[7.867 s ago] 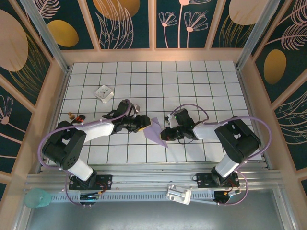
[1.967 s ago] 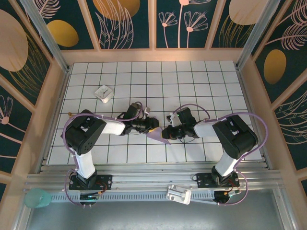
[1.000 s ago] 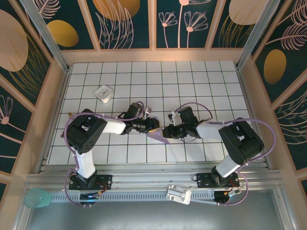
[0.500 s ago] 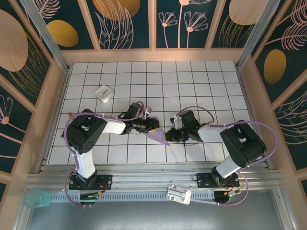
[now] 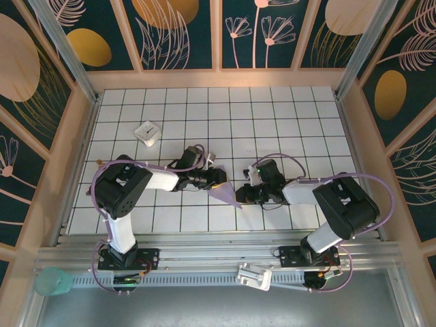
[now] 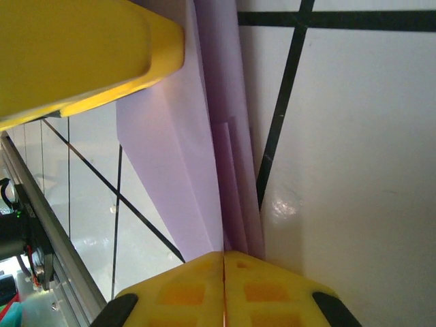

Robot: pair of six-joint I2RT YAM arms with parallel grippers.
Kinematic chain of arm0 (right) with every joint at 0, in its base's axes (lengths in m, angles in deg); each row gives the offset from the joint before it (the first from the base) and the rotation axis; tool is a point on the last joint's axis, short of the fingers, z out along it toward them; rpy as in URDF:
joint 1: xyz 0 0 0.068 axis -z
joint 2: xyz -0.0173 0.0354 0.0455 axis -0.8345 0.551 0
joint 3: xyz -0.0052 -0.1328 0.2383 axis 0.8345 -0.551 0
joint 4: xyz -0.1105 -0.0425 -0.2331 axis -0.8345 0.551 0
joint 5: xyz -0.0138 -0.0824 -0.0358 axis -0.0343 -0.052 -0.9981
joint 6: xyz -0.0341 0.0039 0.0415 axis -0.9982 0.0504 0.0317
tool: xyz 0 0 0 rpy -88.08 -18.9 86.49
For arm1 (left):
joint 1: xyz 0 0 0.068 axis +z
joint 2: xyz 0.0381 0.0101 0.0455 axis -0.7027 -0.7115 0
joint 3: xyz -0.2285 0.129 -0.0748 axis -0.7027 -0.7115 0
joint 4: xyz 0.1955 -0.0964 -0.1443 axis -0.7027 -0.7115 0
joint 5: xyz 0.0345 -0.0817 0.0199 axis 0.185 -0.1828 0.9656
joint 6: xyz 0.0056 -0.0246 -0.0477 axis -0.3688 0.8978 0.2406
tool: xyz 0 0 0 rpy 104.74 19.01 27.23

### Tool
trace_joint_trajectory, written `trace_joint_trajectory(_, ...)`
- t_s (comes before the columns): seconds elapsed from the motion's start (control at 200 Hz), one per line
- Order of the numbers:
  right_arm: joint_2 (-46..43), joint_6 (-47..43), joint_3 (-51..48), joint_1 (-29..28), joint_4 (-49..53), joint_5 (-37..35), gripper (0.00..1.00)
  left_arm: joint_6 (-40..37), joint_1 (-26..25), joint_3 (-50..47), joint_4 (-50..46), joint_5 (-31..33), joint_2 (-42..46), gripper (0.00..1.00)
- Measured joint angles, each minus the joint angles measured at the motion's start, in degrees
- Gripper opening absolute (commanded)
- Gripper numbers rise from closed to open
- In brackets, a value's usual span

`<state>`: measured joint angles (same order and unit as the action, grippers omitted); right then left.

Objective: Fold a paper plane with a square sheet of paper (pick it up from the middle)
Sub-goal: Fourth fold the wing at the center of the table.

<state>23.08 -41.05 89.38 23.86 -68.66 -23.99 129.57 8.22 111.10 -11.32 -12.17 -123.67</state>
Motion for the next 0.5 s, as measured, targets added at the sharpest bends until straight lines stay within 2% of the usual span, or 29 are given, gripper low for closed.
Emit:
trace_joint_trajectory(0.28,-3.7,0.0,0.0,-0.2,3.0,0.0,0.14,-0.3,0.1,0.0,0.0,0.0,0.0,0.37)
trace_joint_trajectory(0.5,-4.2,0.0,-0.5,-0.9,3.8,-0.4,0.11,-0.4,0.1,0.0,0.0,0.0,0.0,0.37)
